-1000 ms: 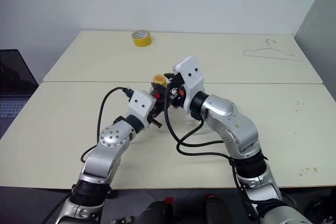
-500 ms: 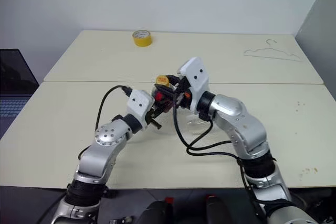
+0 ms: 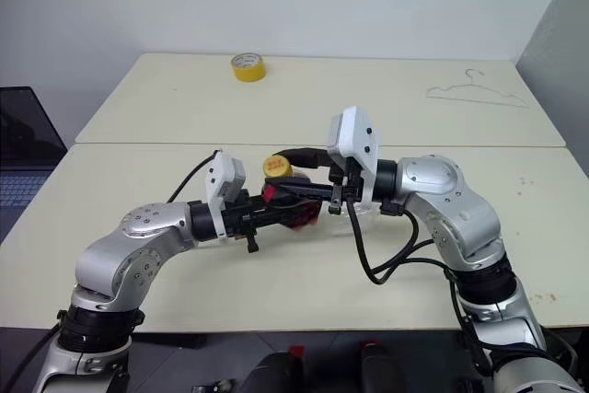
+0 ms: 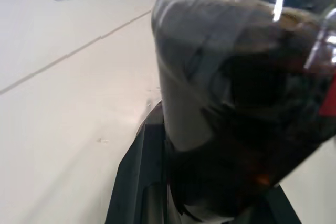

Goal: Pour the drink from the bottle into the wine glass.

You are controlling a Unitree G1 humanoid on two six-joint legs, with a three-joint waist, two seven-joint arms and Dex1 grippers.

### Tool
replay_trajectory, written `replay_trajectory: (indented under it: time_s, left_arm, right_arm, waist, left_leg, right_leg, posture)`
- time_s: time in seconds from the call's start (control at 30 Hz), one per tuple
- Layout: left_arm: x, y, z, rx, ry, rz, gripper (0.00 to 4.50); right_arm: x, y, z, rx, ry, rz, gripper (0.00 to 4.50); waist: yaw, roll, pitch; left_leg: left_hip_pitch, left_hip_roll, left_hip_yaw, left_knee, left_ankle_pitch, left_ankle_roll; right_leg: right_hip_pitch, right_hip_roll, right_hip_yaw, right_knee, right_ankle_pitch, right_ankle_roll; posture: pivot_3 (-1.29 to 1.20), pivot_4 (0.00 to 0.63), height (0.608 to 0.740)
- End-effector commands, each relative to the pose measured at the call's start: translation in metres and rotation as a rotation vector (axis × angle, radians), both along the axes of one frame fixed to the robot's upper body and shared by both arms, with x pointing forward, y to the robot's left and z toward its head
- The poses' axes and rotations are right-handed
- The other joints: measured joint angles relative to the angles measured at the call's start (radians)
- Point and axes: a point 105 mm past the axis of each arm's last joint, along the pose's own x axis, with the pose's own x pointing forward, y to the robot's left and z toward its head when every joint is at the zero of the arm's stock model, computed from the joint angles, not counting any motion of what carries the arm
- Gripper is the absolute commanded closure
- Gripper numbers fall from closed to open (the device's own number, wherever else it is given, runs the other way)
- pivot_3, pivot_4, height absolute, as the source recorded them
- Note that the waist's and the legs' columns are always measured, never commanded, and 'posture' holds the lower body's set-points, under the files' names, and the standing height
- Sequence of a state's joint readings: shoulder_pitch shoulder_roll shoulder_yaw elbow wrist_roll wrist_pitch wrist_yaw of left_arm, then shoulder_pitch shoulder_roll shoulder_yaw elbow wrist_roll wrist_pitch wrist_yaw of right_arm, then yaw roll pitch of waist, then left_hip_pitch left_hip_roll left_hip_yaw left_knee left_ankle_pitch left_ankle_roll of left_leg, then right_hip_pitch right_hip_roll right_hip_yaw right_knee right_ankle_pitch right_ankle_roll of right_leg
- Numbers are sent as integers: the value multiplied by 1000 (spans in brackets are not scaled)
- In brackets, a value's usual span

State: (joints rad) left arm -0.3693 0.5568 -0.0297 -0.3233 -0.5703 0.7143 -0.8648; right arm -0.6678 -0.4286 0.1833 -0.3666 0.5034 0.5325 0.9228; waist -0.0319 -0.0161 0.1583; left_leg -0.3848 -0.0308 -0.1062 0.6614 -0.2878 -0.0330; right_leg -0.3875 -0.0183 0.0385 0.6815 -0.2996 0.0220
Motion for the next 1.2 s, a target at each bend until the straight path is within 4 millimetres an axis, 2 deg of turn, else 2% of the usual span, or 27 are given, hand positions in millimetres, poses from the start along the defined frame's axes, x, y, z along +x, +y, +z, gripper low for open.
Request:
replay_trajectory:
  time_s: [0.03, 0.1, 0.23, 0.4, 0.6, 0.87, 1.0, 1.2]
  left_arm:
    - [0, 8, 19, -57, -19, 20, 3821]
    - [-3, 7, 16, -55, -11, 17, 3838]
    - [-5, 4, 12, -59, -4, 35, 3868]
    - [1, 5, 11, -76, -36, 128, 3953]
    - [21, 12, 15, -146, -130, 373, 3960]
    - [34, 20, 15, -199, -235, 603, 3960]
    - [41, 27, 13, -166, -290, 689, 3960]
    - [42, 26, 6, -61, -352, 710, 3960]
  right_arm:
    - [-19, 2, -1, -14, -32, 113, 3229]
    - [-18, 2, -7, -16, -17, 104, 3229]
    - [-15, 2, -19, -2, 1, 65, 1900]
    - [-10, 1, -14, 47, 22, 1, 79]
    - [-3, 3, 0, 152, 74, -82, 0]
    - [14, 19, 23, 239, 98, -220, 0]
    - [20, 28, 22, 244, 117, -273, 0]
    - [31, 35, 20, 235, 96, -359, 0]
  waist:
    - [0, 0, 0]
    - [0, 0, 0]
    - [1, 0, 0]
    - [1, 0, 0]
    - [3, 0, 0]
    - [3, 0, 0]
    - [3, 0, 0]
    - [3, 0, 0]
  left_leg:
    - [0, 0, 0, 0, 0, 0]
    - [0, 0, 0, 0, 0, 0]
    - [0, 0, 0, 0, 0, 0]
    - [0, 0, 0, 0, 0, 0]
    - [0, 0, 0, 0, 1, -1]
    - [0, 0, 0, 0, 2, -4]
    - [0, 0, 1, 0, 2, -4]
    - [0, -1, 1, 0, 2, -4]
  right_leg:
    - [0, 0, 0, 0, 0, 0]
    - [0, 0, 0, 0, 0, 0]
    - [0, 0, 0, 0, 0, 0]
    - [0, 0, 0, 0, 0, 0]
    - [0, 0, 1, 0, 0, 0]
    - [-1, 0, 1, 1, 0, 0]
    - [-1, 0, 1, 0, 0, 0]
    - [-1, 0, 1, 0, 0, 0]
  posture:
    - [0, 150, 740]
    - [0, 150, 740]
    - [0, 150, 740]
    - [0, 150, 740]
    - [0, 150, 740]
    - [0, 150, 740]
    - [0, 150, 740]
    - [0, 150, 740]
